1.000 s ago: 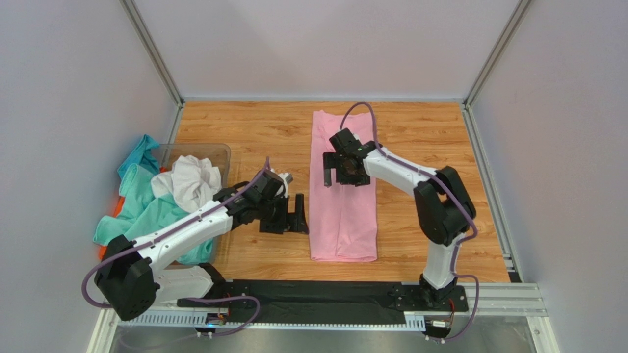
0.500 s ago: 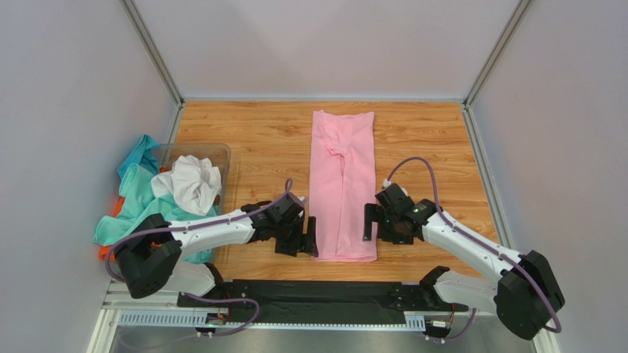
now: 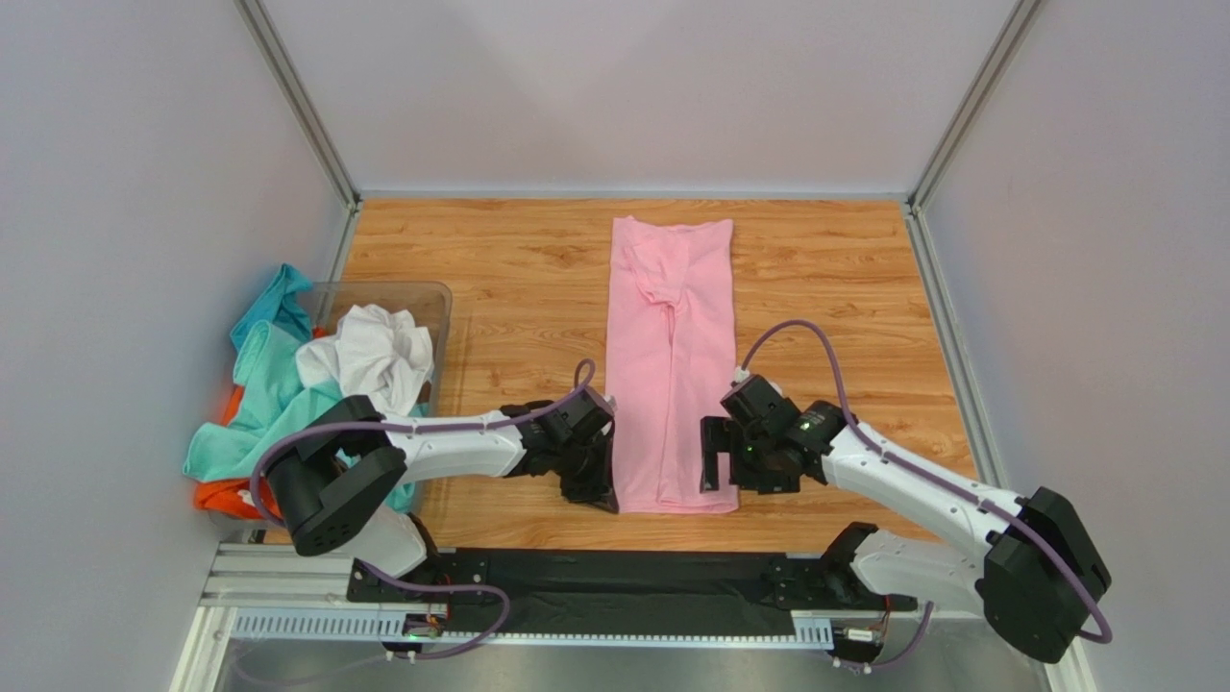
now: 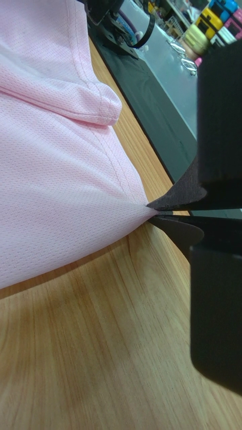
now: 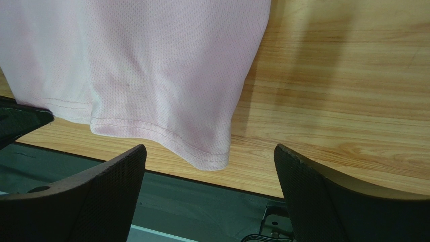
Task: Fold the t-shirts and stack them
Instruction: Fold the tshirt
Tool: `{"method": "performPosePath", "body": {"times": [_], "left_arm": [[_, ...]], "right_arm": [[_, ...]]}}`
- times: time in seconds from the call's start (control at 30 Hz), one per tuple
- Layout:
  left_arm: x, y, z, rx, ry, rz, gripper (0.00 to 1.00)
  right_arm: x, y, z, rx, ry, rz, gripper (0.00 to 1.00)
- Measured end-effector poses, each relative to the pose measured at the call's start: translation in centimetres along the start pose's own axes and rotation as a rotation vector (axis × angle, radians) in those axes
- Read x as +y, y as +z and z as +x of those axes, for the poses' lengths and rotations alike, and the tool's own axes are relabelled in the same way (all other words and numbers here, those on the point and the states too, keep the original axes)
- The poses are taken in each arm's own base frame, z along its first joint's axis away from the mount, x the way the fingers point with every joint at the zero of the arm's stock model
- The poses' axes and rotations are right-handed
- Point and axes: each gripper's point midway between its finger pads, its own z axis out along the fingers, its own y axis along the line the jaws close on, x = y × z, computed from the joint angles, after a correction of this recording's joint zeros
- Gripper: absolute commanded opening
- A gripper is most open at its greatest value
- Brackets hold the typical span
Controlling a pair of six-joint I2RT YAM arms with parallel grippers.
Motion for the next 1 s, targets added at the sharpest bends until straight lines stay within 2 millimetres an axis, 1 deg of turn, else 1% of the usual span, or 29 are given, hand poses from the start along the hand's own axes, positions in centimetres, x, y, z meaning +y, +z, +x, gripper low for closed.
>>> {"method": "performPosePath", "body": {"times": [0.1, 0.13, 0.2, 0.27, 0.3, 0.4, 0.43, 0.5, 0.53, 0.63, 0.7, 0.73, 0.77, 0.87, 0.9, 0.93, 1.0], "left_arm": [[0.1, 0.0, -0.1, -0.005, -0.001, -0.005, 0.06], [0.1, 0.0, -0.1, -0.005, -0.002, -0.008, 0.05], [0.2, -0.1, -0.1, -0.007, -0.002, -0.011, 0.04], [0.3, -0.1, -0.1, -0.008, -0.002, -0.014, 0.03], [0.3, -0.1, -0.1, -0.008, -0.004, -0.014, 0.00], [0.3, -0.1, -0.1, -0.008, -0.004, -0.015, 0.00], [0.3, -0.1, -0.1, -0.008, -0.005, -0.015, 0.00], [0.3, -0.1, -0.1, -0.009, -0.006, -0.015, 0.00], [0.3, -0.1, -0.1, -0.009, -0.006, -0.016, 0.00], [0.3, -0.1, -0.1, -0.011, -0.009, -0.018, 0.00], [0.4, -0.2, -0.2, -0.018, -0.013, -0.025, 0.00], [0.5, -0.2, -0.2, -0.021, -0.013, -0.028, 0.00], [0.6, -0.3, -0.2, -0.026, -0.014, -0.032, 0.00], [1.1, -0.6, -0.1, -0.035, -0.018, -0.047, 0.00], [1.2, -0.7, 0.0, -0.036, -0.019, -0.051, 0.00], [1.3, -0.7, 0.0, -0.037, -0.019, -0.053, 0.00], [1.4, -0.8, 0.0, -0.040, -0.019, -0.057, 0.00]], "right_arm": [[-0.1, 0.3, 0.4, 0.017, 0.000, 0.011, 0.93], [-0.2, 0.4, 0.5, 0.022, -0.002, 0.020, 0.88], [-0.3, 0.7, 0.7, 0.034, 0.002, 0.034, 0.84], [-0.4, 1.0, 0.9, 0.047, 0.002, 0.045, 0.78], [-0.5, 1.2, 1.0, 0.052, 0.004, 0.049, 0.75], [-0.6, 1.7, 1.2, 0.060, 0.009, 0.055, 0.62], [-0.6, 1.9, 1.3, 0.064, 0.012, 0.058, 0.51], [-0.8, 2.2, 1.6, 0.072, 0.018, 0.065, 0.38], [-0.9, 2.3, 1.7, 0.076, 0.023, 0.068, 0.28], [-1.1, 2.5, 2.1, 0.086, 0.037, 0.079, 0.22], [-1.3, 2.5, 2.3, 0.092, 0.046, 0.085, 0.22], [-1.5, 2.5, 2.4, 0.095, 0.049, 0.089, 0.18], [-1.6, 2.5, 2.6, 0.098, 0.051, 0.092, 0.17], [-1.9, 2.4, 3.0, 0.096, 0.062, 0.090, 0.08], [-2.0, 2.4, 3.2, 0.096, 0.069, 0.086, 0.03], [-2.0, 2.3, 3.3, 0.095, 0.071, 0.083, 0.00], [-2.0, 2.3, 3.4, 0.093, 0.078, 0.074, 0.00]]}}
